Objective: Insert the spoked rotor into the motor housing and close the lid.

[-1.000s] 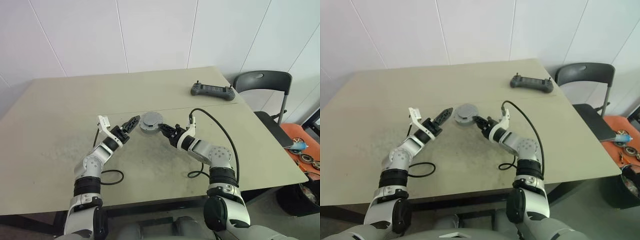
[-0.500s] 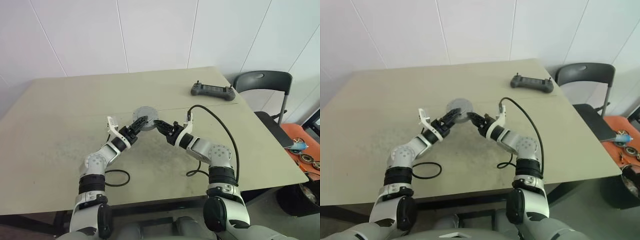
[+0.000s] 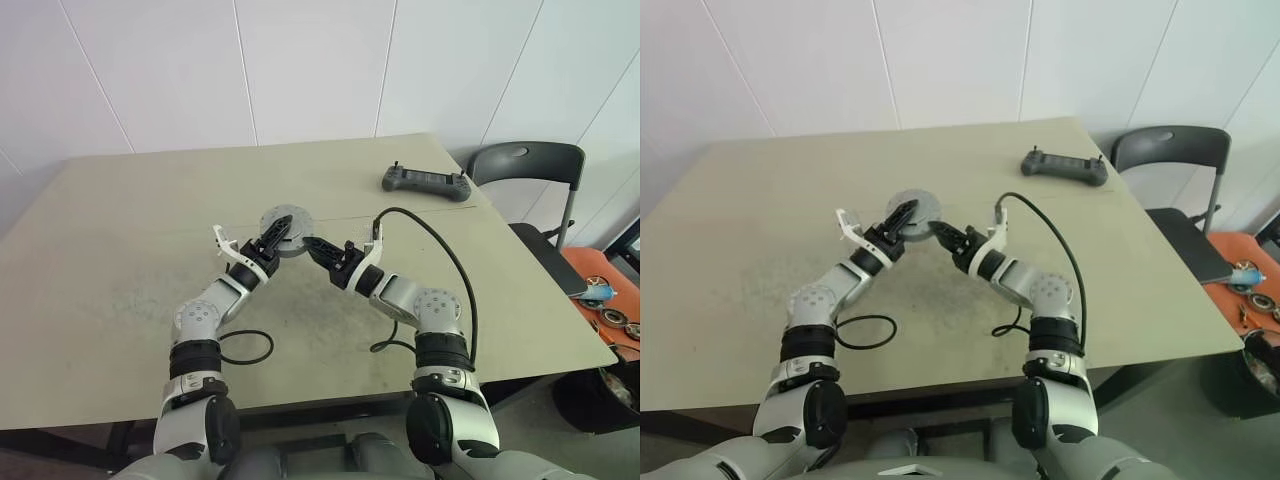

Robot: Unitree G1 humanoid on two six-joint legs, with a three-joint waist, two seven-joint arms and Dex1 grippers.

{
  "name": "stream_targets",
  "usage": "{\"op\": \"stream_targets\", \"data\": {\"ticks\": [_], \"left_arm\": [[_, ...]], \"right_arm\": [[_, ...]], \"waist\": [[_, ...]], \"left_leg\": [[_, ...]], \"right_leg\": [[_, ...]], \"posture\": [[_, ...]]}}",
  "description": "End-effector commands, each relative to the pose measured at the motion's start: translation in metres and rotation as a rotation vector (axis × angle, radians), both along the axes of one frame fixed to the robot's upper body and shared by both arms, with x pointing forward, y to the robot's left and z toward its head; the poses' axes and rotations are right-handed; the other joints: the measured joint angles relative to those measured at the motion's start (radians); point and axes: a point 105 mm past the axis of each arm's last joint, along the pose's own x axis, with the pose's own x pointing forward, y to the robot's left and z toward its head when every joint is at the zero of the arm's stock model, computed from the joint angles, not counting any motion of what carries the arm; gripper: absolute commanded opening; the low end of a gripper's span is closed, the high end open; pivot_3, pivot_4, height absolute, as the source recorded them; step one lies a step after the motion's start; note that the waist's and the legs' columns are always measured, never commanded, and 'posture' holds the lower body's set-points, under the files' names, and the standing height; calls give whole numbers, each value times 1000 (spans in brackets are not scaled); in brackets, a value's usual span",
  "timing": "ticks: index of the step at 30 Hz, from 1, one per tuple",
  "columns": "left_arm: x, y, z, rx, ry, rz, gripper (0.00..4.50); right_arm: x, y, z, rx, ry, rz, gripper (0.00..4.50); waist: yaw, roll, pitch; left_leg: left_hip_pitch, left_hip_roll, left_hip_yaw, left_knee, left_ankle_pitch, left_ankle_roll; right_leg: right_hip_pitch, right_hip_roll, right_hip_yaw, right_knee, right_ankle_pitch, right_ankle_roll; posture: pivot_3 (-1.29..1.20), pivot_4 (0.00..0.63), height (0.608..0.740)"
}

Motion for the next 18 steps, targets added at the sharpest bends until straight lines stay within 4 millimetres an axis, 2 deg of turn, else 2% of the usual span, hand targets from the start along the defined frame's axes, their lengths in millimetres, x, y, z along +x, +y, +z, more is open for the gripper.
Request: {"op": "stream_targets", "data": {"ticks": [1, 6, 10, 18], "left_arm": [[1, 2, 24, -6, -83, 11, 2314], [-1, 4, 38, -129, -117, 13, 2290], [7, 20, 38, -210, -76, 97, 2290], [2, 10, 36, -143, -86, 53, 2144]], "right_arm": [[3, 3, 19, 17, -67, 7, 1178], [3, 3, 18, 13, -68, 10, 1178], [3, 4, 18, 9, -70, 12, 1178], [2, 5, 18, 2, -74, 16, 1178]], "waist": [[0, 0, 0], [0, 0, 0], [0, 0, 0], [0, 0, 0]], "left_leg": [[0, 0, 0, 0, 0, 0], [0, 0, 0, 0, 0, 0], [0, 0, 0, 0, 0, 0], [0, 0, 0, 0, 0, 0]], "right_leg": [[0, 0, 0, 0, 0, 0], [0, 0, 0, 0, 0, 0], [0, 0, 0, 0, 0, 0], [0, 0, 0, 0, 0, 0]], "posture": [[0, 0, 740], [0, 0, 740], [0, 0, 740], [0, 0, 740]]}}
